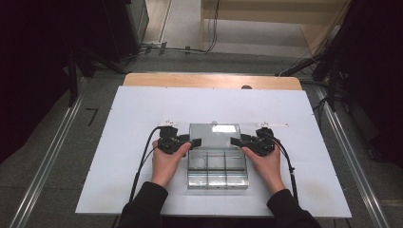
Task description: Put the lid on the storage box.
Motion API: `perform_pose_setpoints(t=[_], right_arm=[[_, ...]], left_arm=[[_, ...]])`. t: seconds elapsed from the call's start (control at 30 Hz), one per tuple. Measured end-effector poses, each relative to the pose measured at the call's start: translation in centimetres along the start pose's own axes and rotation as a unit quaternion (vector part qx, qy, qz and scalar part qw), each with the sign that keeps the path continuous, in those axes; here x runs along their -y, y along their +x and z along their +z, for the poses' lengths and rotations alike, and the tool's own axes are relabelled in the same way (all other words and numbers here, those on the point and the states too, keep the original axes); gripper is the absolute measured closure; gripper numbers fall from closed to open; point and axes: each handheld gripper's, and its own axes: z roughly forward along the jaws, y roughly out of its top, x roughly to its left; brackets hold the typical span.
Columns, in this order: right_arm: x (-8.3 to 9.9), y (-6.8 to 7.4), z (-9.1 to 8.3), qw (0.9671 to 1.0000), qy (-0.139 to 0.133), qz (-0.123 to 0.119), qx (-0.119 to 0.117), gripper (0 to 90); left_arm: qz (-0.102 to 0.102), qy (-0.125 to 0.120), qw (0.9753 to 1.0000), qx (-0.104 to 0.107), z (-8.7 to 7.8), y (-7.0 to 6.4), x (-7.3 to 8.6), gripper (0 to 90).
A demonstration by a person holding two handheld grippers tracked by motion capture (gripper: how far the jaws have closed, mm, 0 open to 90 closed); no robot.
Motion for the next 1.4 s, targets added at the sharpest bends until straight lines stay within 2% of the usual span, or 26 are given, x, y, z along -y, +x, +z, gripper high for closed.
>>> perform_pose_setpoints(t=[0.1,0.27,0.43,0.5,0.63,0.83,1.1,1.3,1.4], right_arm=[[0.0,-0.1,0.0,1.0000,0.001,0.005,-0.002,32.3],[-0.1,0.0,0.0,1.0000,0.003,0.009,-0.001,32.5],[-0.1,-0.2,0.1,0.9994,0.012,0.028,-0.017,33.5],[-0.1,-0.1,0.1,0.9987,0.017,0.038,-0.030,35.3],[-0.1,0.3,-0.1,0.9993,0.009,0.028,-0.024,38.5],[-0.3,1.2,-0.7,0.9999,-0.008,-0.001,-0.010,45.5],[-0.6,1.9,-1.7,0.9992,-0.029,-0.027,0.000,55.7],[-0.6,2.1,-2.7,0.9982,-0.039,-0.046,-0.005,64.4],[-0.6,2.2,-3.2,0.9970,-0.044,-0.063,-0.009,67.5]], left_arm=[[-0.010,0.007,0.9999,-0.001,0.1,0.2,-0.1,33.2],[-0.019,0.009,0.9998,0.004,0.3,0.2,-0.1,33.5],[-0.024,0.010,0.9996,0.012,0.4,0.2,-0.1,35.8],[-0.027,0.008,0.9994,0.019,0.3,0.3,-0.1,38.1],[-0.029,0.002,0.9992,0.027,0.2,0.3,-0.2,44.3],[-0.011,-0.008,0.9991,0.040,-0.4,0.0,-0.5,54.0],[0.024,-0.025,0.9985,0.042,-1.4,-0.4,-0.7,64.5],[0.044,-0.036,0.9971,0.050,-2.2,-0.8,-0.7,72.0],[0.059,-0.036,0.9963,0.050,-2.5,-0.9,-0.7,74.2]])
